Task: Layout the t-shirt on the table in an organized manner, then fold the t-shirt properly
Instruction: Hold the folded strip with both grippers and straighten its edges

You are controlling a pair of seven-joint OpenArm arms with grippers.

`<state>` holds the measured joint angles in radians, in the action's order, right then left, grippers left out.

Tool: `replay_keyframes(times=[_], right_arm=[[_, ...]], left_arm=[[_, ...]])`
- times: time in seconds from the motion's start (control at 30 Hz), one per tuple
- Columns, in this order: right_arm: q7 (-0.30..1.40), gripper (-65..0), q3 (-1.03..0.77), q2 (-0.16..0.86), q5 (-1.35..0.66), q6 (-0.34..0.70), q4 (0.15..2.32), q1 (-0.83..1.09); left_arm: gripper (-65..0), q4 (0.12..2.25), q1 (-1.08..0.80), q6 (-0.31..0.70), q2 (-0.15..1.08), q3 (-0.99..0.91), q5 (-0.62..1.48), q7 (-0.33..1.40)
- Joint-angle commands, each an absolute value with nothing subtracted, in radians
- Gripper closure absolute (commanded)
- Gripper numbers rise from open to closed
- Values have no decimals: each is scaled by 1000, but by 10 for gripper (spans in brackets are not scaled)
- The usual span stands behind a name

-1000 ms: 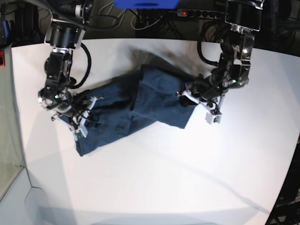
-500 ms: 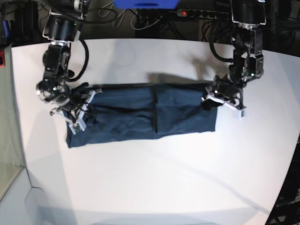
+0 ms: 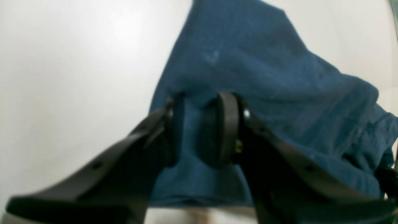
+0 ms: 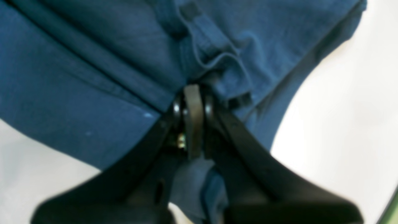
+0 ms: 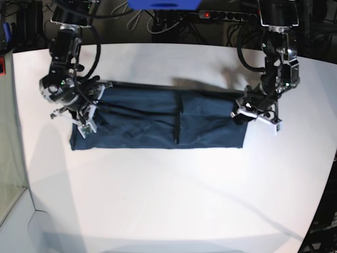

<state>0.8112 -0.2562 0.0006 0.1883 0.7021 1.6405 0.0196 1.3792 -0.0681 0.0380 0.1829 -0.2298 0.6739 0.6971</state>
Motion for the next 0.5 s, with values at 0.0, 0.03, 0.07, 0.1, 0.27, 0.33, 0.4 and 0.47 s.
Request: replay_keyframes(times=[0.0, 0.03, 0.07, 0.1, 0.27, 0.33, 0.4, 0.47], right_arm=[[797, 0, -262, 10, 194, 698, 1676, 1], [805, 0, -262, 10, 196, 698, 1692, -1], [823, 0, -262, 10, 196, 698, 1704, -2], [845, 0, -262, 12, 196, 698, 1715, -5], [974, -183, -262, 15, 196, 698, 1779, -33], [998, -288, -262, 15, 191, 698, 1793, -39], [1012, -378, -263, 15, 191, 698, 1794, -41], [1017, -445, -263, 13, 191, 698, 1791, -41]], left_arm=[[-189, 1376, -67, -1, 193, -231, 641, 720], [-189, 1376, -67, -1, 193, -231, 642, 720], [-189, 1376, -67, -1, 193, -231, 644, 720], [-189, 1377, -67, -1, 193, -231, 644, 720], [-189, 1377, -65, -1, 193, -231, 645, 720], [-189, 1377, -65, -1, 193, -231, 645, 722], [-189, 1377, -65, -1, 193, -231, 645, 722], [-189, 1377, -67, -1, 193, -231, 645, 722]])
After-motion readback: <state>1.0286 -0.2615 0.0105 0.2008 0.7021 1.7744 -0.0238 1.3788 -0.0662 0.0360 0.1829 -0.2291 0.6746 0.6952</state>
